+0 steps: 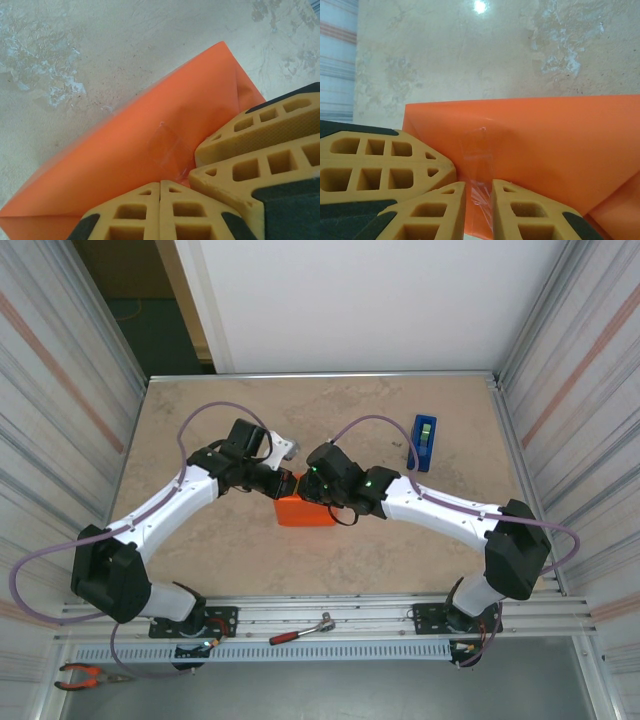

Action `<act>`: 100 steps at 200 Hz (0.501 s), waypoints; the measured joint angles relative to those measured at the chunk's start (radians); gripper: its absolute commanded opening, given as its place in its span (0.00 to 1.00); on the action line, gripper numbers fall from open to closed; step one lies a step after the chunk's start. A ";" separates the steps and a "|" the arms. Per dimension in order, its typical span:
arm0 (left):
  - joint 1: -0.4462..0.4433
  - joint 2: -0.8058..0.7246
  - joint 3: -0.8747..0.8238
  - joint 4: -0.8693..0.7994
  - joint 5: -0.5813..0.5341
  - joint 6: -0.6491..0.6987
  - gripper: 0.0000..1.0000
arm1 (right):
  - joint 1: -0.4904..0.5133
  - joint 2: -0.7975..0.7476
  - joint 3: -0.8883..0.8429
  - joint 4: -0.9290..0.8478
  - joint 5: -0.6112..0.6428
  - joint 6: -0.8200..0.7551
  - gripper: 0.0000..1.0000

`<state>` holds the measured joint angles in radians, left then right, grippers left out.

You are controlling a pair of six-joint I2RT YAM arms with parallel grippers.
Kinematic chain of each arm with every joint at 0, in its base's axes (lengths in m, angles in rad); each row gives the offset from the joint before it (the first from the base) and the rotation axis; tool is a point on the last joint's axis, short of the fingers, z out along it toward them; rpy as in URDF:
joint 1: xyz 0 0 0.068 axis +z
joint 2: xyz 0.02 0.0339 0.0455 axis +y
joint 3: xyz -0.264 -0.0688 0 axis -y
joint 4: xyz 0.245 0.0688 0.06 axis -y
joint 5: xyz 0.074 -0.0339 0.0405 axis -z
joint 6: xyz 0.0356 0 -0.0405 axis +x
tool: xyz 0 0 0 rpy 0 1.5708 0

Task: Wrap the gift box in paper
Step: Stick the wrapping paper to the gift box.

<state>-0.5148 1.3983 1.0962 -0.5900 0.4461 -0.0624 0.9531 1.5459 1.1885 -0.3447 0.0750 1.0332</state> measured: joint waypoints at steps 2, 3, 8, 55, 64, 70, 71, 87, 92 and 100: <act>0.000 0.000 0.000 0.000 0.000 0.000 0.00 | 0.000 0.000 0.000 -0.001 0.000 -0.001 0.20; 0.000 0.000 0.000 0.000 -0.001 0.000 0.00 | 0.000 0.000 0.001 -0.001 0.000 -0.001 0.20; -0.001 0.000 0.000 0.000 -0.002 0.001 0.00 | 0.000 0.000 0.002 -0.003 -0.001 -0.004 0.20; -0.005 0.000 0.000 0.004 -0.013 0.007 0.00 | -0.004 0.012 0.023 -0.031 -0.001 -0.047 0.21; -0.005 0.000 0.000 0.008 -0.014 0.007 0.00 | -0.005 0.014 0.027 -0.035 -0.001 -0.052 0.21; -0.005 0.000 0.000 0.008 -0.016 0.008 0.00 | -0.005 0.015 0.028 -0.038 -0.001 -0.055 0.21; -0.005 0.000 0.000 0.008 -0.017 0.008 0.00 | -0.005 0.015 0.029 -0.038 -0.001 -0.056 0.21; -0.008 0.000 0.000 0.008 -0.022 0.008 0.00 | -0.005 0.015 0.029 -0.041 0.000 -0.063 0.22; -0.008 0.000 0.000 0.008 -0.022 0.009 0.00 | -0.005 0.015 0.030 -0.042 0.000 -0.066 0.22; -0.008 0.000 0.000 0.008 -0.023 0.011 0.00 | -0.005 0.015 0.031 -0.044 0.000 -0.070 0.22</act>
<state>-0.5232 1.3983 1.0962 -0.5816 0.4236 -0.0517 0.9482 1.5612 1.2198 -0.3889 0.0746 0.9630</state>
